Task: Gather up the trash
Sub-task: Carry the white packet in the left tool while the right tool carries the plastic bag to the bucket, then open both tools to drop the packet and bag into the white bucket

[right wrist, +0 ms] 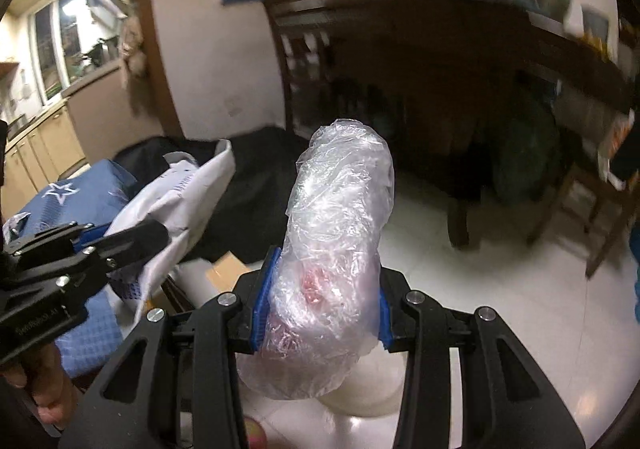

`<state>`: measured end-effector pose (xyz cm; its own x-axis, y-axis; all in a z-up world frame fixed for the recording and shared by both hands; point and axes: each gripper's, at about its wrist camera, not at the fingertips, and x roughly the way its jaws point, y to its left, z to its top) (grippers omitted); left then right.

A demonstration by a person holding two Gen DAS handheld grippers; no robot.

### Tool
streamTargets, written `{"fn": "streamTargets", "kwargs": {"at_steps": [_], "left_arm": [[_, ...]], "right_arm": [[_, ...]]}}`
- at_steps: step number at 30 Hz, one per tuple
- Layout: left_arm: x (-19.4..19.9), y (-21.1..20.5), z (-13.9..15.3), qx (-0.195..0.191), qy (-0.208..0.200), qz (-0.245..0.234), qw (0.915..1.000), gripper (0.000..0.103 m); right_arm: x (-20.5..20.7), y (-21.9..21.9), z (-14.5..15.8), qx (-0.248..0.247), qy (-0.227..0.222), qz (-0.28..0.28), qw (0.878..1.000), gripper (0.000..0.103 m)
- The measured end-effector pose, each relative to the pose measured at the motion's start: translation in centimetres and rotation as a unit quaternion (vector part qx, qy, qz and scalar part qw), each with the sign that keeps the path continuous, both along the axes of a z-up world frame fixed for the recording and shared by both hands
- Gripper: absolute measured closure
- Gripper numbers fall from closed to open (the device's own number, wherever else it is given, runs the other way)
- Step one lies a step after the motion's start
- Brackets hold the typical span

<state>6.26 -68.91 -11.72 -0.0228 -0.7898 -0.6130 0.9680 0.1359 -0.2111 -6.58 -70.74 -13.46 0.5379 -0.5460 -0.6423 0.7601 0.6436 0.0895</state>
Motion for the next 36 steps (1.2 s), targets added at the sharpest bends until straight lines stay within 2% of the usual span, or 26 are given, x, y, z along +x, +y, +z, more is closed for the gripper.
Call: {"fn": "streamTargets", "kwargs": {"at_steps": [8, 13, 15, 19, 25, 30, 36], "left_arm": [[-3.2, -10.1, -9.0, 0.088, 0.039, -0.048, 0.9942, 0.082], [-3.6, -12.7, -15.1, 0.139, 0.063, -0.049, 0.9871, 0.082], [-3.2, -11.5, -17.2, 0.151, 0.069, -0.049, 0.985, 0.082], [-2.8, -11.9, -20.2, 0.171, 0.078, -0.046, 0.9812, 0.082], [-2.9, -12.3, -22.7, 0.192, 0.081, -0.05, 0.9767, 0.082], [-2.8, -12.3, -23.7, 0.2, 0.083, -0.046, 0.9752, 0.081], [-3.0, -12.4, -23.9, 0.205, 0.067, -0.042, 0.9756, 0.08]], "right_arm": [[-2.6, -4.4, -7.8, 0.115, 0.044, -0.028, 0.992, 0.064], [-3.5, -6.4, -12.4, 0.17, 0.067, -0.043, 0.982, 0.064], [-4.2, -7.0, -14.0, 0.186, 0.074, -0.049, 0.979, 0.064], [-4.8, -8.3, -16.9, 0.217, 0.088, -0.052, 0.971, 0.064], [-4.0, -9.5, -19.4, 0.246, 0.102, -0.051, 0.962, 0.063], [-3.6, -9.8, -20.0, 0.248, 0.1, -0.05, 0.962, 0.063], [-3.7, -10.1, -20.7, 0.244, 0.095, -0.057, 0.963, 0.052]]}}
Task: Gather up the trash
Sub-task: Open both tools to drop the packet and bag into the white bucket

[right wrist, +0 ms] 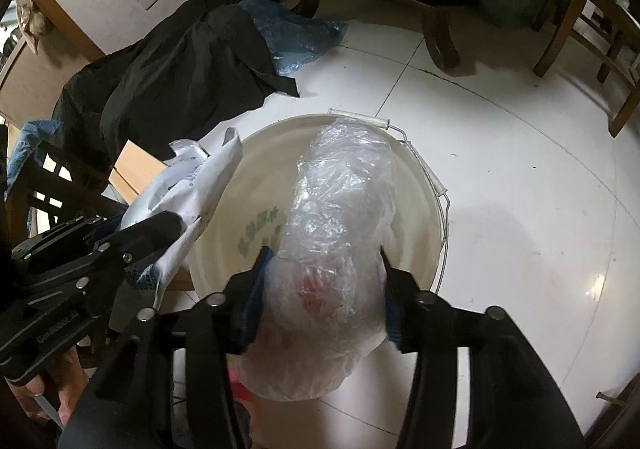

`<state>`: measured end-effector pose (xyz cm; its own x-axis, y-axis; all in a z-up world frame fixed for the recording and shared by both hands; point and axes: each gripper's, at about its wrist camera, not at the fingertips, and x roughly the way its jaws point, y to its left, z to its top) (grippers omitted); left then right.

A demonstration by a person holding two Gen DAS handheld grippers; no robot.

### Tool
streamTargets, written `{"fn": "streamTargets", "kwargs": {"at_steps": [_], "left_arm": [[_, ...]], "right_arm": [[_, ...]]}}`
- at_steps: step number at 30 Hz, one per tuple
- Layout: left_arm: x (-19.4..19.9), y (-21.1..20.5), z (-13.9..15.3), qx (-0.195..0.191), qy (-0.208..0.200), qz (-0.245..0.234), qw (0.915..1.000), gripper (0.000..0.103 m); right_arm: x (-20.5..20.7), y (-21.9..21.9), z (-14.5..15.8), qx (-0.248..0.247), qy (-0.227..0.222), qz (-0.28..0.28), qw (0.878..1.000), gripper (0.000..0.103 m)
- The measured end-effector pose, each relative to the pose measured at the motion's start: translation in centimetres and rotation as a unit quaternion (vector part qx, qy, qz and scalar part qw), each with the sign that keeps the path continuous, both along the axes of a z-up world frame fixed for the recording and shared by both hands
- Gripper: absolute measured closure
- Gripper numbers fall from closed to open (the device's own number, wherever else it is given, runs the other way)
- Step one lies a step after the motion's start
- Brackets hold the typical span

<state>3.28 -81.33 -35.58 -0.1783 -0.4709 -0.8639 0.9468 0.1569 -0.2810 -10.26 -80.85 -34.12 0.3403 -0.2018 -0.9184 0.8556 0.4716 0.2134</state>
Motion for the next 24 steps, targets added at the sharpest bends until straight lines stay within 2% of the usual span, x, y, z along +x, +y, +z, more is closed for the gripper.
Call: {"fn": "streamTargets", "kwargs": {"at_steps": [3, 5, 15, 17, 20, 24], "left_arm": [[0.1, 0.1, 0.2, -0.002, -0.001, 0.001, 1.0, 0.074], [0.2, 0.2, 0.5, -0.003, -0.003, 0.001, 1.0, 0.071], [1.1, 1.8, 2.3, -0.012, -0.014, 0.012, 0.9998, 0.066], [1.4, 2.6, 3.4, -0.021, -0.025, 0.016, 0.9993, 0.066], [1.9, 5.0, 6.1, -0.049, -0.044, 0.028, 0.9974, 0.066], [3.0, 10.5, 11.8, -0.108, -0.087, 0.056, 0.9888, 0.062]], "right_arm": [[0.0, 0.1, -0.2, -0.002, 0.0, -0.003, 1.0, 0.048], [-0.2, 0.1, 0.0, -0.006, -0.003, -0.007, 1.0, 0.042], [-0.7, 0.4, 2.2, -0.036, -0.01, -0.02, 0.999, 0.04], [-0.5, 1.1, 3.9, -0.068, -0.024, -0.019, 0.997, 0.04], [0.3, 3.3, 8.0, -0.148, -0.051, -0.008, 0.988, 0.038], [2.3, 7.3, 13.5, -0.229, -0.103, 0.023, 0.968, 0.035]]}}
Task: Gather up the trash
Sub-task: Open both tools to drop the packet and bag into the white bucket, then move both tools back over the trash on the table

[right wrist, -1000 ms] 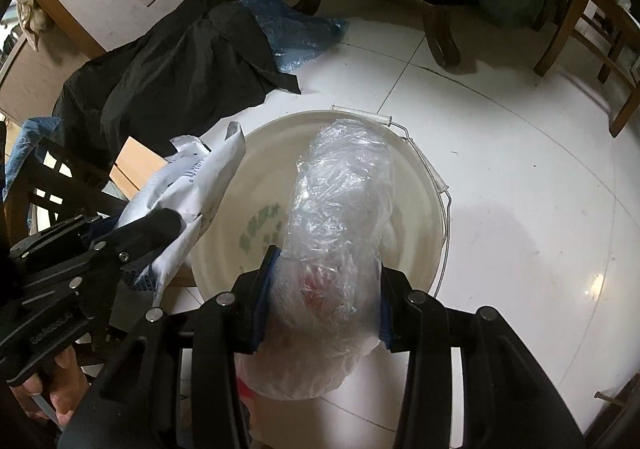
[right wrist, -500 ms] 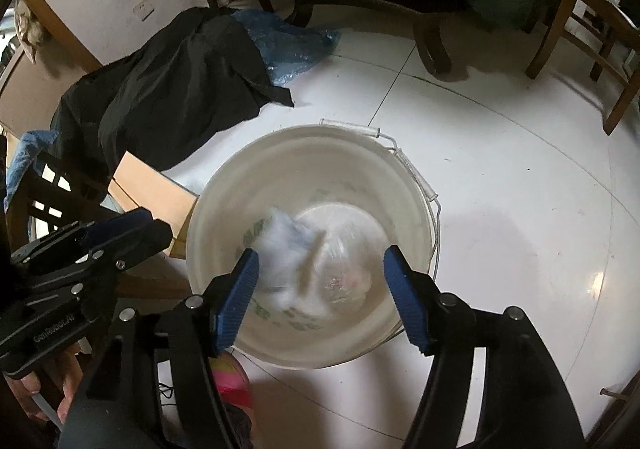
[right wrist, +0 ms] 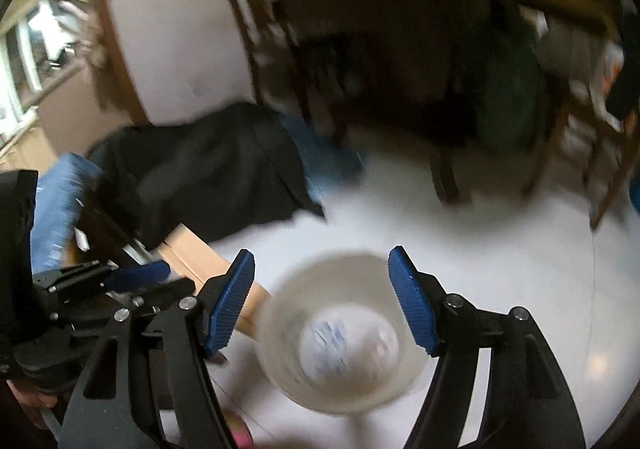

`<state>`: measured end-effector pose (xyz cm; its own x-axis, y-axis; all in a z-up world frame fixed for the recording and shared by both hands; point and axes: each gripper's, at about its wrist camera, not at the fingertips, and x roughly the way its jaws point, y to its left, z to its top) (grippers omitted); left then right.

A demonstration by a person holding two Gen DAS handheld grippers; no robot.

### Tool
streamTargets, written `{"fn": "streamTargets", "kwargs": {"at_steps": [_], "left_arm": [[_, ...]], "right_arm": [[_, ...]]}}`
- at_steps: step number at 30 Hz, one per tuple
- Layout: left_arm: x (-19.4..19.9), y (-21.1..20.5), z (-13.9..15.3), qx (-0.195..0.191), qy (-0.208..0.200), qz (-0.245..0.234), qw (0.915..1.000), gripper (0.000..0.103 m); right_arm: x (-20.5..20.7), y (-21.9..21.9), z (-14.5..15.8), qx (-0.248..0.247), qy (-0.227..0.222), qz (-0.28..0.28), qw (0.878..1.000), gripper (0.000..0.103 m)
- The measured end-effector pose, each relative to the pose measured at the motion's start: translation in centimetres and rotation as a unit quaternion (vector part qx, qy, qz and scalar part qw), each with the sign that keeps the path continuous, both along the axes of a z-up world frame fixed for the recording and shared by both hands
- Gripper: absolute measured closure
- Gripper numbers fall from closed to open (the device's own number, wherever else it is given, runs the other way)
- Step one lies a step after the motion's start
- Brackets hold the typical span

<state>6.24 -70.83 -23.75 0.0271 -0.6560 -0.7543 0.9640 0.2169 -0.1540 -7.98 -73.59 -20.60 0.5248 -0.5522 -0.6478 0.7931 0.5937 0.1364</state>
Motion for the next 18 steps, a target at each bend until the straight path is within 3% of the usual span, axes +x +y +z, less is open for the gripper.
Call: {"fn": "streamTargets", "kwargs": {"at_steps": [4, 10, 13, 18], "left_arm": [[1.6, 6.5, 5.7, -0.053, -0.049, 0.043, 0.9965, 0.054], [6.0, 20.5, 13.5, -0.115, -0.102, 0.152, 0.9765, 0.048], [8.5, 28.6, 16.3, -0.128, -0.122, 0.219, 0.9596, 0.043], [12.0, 41.9, 18.8, -0.125, -0.144, 0.335, 0.9226, 0.039]], "right_arm": [[3.0, 4.8, 4.8, -0.058, -0.049, 0.056, 0.996, 0.033], [8.6, 11.8, 10.2, -0.098, -0.103, 0.169, 0.975, 0.029], [12.2, 15.7, 11.7, -0.101, -0.117, 0.239, 0.959, 0.027], [18.5, 22.3, 12.9, -0.077, -0.124, 0.346, 0.927, 0.027]]}}
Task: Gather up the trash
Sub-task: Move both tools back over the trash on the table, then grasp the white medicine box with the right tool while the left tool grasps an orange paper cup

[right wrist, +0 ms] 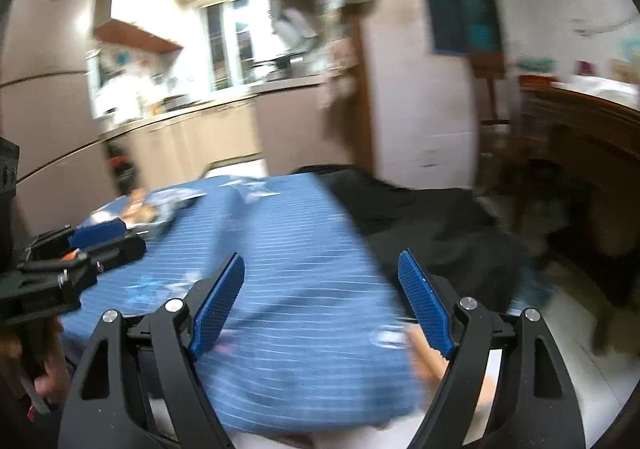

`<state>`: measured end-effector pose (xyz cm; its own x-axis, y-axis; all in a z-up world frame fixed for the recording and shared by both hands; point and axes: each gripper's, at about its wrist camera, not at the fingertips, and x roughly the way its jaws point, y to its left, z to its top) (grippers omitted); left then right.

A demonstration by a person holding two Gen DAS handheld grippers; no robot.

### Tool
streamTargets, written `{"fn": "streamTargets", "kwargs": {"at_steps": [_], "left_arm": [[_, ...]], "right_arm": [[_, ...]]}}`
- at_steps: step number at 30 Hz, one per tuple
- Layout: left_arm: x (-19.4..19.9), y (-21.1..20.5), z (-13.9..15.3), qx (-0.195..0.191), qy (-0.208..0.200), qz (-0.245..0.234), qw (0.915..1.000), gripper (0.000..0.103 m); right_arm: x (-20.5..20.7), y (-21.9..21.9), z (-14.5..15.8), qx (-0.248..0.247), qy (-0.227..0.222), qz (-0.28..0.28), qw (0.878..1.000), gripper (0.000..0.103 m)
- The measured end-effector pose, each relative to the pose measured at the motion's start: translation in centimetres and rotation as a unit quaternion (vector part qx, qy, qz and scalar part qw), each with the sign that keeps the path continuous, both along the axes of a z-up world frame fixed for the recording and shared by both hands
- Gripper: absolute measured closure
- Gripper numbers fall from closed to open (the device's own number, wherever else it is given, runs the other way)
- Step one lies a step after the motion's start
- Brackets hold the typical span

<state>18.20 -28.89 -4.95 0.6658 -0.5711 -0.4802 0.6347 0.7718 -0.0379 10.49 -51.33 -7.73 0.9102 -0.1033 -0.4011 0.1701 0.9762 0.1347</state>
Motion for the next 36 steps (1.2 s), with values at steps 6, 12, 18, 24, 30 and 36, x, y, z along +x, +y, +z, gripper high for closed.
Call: {"fn": "streamTargets", "kwargs": {"at_steps": [6, 12, 18, 24, 30, 36], "left_arm": [[3.3, 16.3, 0.7, -0.006, 0.004, 0.15, 0.9886, 0.032], [7.2, 33.9, -0.8, -0.01, 0.035, 0.276, 0.9605, 0.021], [11.4, 45.5, -2.8, -0.033, 0.088, 0.309, 0.9465, 0.021], [12.0, 50.6, -3.0, -0.075, 0.103, 0.328, 0.936, 0.021], [12.4, 49.8, -3.9, -0.075, 0.111, 0.319, 0.9382, 0.021], [14.0, 47.4, -4.8, -0.071, 0.12, 0.288, 0.9474, 0.021]], "right_arm": [[5.9, 9.2, 0.0, 0.011, 0.044, 0.117, 0.992, 0.027], [11.5, 18.9, -1.6, 0.036, 0.103, 0.212, 0.971, 0.026], [18.3, 27.2, -3.4, 0.085, 0.163, 0.264, 0.947, 0.026], [24.3, 34.7, -5.3, 0.08, 0.218, 0.262, 0.937, 0.026], [27.1, 39.4, -6.1, 0.017, 0.235, 0.22, 0.947, 0.026], [27.4, 40.1, -6.1, -0.033, 0.237, 0.201, 0.95, 0.034]]}}
